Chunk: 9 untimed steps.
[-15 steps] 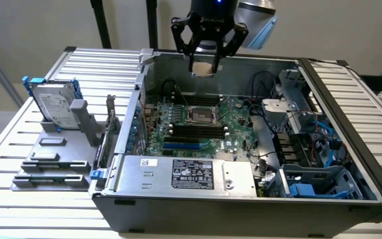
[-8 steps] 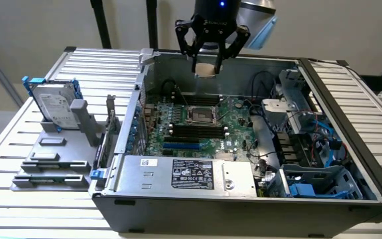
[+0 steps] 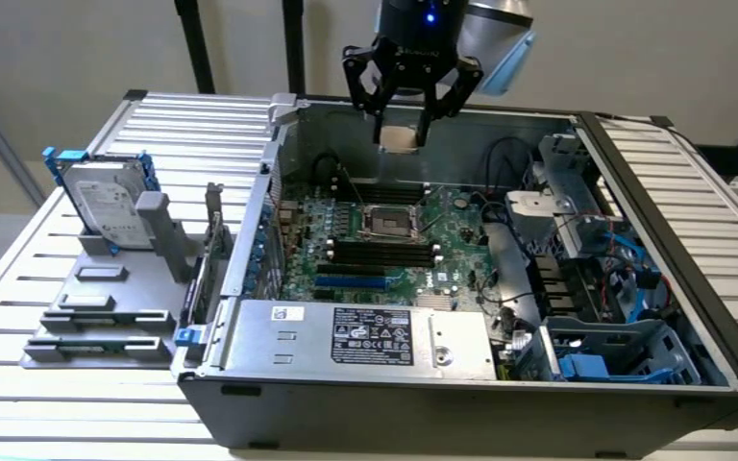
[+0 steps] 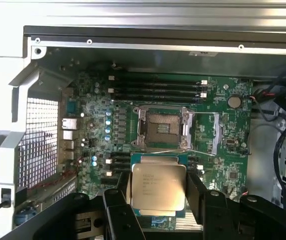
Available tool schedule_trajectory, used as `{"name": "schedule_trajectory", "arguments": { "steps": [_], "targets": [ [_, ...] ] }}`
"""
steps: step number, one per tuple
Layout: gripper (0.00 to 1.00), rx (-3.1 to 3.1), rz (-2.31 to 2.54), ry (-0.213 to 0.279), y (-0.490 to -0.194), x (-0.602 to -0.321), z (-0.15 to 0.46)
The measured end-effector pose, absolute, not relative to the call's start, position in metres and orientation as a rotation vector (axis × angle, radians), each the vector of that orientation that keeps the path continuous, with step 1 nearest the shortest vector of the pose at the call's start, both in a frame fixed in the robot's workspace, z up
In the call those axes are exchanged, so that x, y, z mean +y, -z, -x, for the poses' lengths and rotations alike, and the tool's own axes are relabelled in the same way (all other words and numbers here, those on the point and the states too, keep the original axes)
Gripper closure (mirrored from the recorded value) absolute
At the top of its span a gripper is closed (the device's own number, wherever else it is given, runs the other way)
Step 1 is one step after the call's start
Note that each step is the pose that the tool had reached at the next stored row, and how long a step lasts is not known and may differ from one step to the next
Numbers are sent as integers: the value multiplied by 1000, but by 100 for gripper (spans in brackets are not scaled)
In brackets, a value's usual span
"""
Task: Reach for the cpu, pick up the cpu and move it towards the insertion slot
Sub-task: 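Pick up the cpu and move it towards the insertion slot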
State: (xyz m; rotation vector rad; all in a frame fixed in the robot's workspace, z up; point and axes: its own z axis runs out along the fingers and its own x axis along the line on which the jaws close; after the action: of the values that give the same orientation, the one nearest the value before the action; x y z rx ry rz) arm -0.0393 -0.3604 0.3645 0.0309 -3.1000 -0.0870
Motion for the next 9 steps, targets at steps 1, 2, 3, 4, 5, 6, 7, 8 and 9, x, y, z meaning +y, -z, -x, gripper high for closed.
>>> {"name": "schedule_trajectory", "arguments": {
  "steps": [1,2,3,4,5,6,7,8,9],
  "targets": [
    [46,-3100,-29,87,-363,-359,39],
    [46,-3100,-28,87,-362,-358,38],
    [46,-3100,-27,87,-361,-356,38],
    [46,-3100,-26,87,-361,-354,38],
    [46,-3100,-26,87,-360,-352,37],
    [46,-3101,-26,87,-359,-350,37],
    [46,-3101,-25,87,-359,-349,36],
    [46,-3101,-24,86,-358,-347,35],
    [46,-3101,-24,86,-358,-345,34]
  ]
}}
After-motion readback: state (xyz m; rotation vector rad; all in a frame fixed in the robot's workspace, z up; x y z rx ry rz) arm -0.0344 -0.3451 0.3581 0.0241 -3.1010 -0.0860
